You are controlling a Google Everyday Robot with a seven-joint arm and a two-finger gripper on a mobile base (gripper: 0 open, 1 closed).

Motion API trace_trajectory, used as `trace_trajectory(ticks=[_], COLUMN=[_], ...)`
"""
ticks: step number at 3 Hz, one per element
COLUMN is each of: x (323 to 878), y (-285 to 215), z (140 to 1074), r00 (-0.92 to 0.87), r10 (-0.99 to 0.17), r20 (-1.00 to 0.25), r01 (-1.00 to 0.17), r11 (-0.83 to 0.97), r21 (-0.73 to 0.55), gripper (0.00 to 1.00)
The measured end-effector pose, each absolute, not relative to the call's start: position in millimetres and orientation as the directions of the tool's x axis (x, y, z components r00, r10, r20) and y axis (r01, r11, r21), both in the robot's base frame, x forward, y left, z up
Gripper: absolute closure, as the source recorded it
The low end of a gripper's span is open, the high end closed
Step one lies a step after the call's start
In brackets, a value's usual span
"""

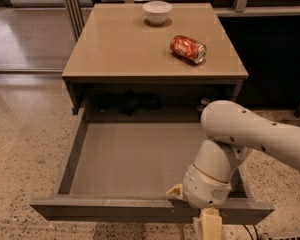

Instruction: Open top drawer

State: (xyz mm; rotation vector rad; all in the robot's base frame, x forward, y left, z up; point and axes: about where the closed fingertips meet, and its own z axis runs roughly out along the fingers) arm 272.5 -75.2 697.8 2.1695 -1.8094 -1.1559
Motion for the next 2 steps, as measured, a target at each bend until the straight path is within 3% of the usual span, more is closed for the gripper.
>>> trace_trajectory(ticks=[2], x=[250.3], y=[-80.9], z=[704.2], r00=[0.010], r10=[-0.879], r20=[-0.477], r01=[-0.776], r11=[-0.308], r21=[0.551], gripper=[0.00])
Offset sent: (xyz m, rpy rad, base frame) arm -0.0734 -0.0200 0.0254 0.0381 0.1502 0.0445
